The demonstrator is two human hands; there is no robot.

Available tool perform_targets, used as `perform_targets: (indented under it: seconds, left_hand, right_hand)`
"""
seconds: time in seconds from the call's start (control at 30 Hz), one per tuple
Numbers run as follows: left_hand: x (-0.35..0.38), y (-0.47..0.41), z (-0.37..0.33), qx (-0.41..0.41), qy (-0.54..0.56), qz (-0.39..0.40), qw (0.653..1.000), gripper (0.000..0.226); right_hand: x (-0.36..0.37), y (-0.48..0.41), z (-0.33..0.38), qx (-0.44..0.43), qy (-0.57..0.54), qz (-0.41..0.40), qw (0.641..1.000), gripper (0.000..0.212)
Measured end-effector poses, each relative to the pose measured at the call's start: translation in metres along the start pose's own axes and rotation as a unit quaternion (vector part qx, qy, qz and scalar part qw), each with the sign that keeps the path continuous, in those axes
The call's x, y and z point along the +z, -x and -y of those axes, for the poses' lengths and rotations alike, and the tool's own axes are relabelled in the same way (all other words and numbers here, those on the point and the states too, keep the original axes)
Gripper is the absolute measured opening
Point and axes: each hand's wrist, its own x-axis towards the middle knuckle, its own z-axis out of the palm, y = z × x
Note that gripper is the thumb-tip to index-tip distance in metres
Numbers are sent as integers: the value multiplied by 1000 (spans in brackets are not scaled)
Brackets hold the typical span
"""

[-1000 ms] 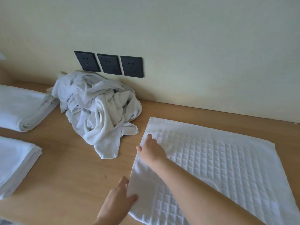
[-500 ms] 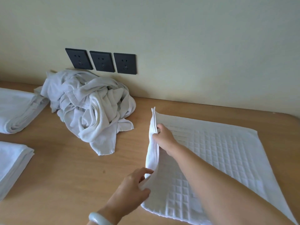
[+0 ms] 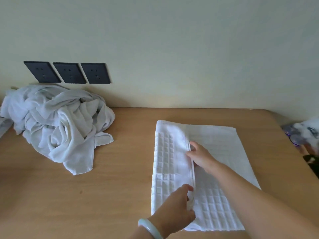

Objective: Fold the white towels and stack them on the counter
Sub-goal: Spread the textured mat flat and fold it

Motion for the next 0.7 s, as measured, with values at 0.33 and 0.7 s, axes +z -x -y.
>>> perform_targets:
  seconds: [0.33, 0.7]
  left_hand:
    - [-4, -3, 22, -10, -72, 25, 997, 65]
    - [-16, 41, 89, 169, -402, -104, 894, 52]
  right_hand:
    - [9, -35, 14, 46, -114, -44, 991, 28]
    - [10, -56, 19, 27, -151, -10, 988, 46]
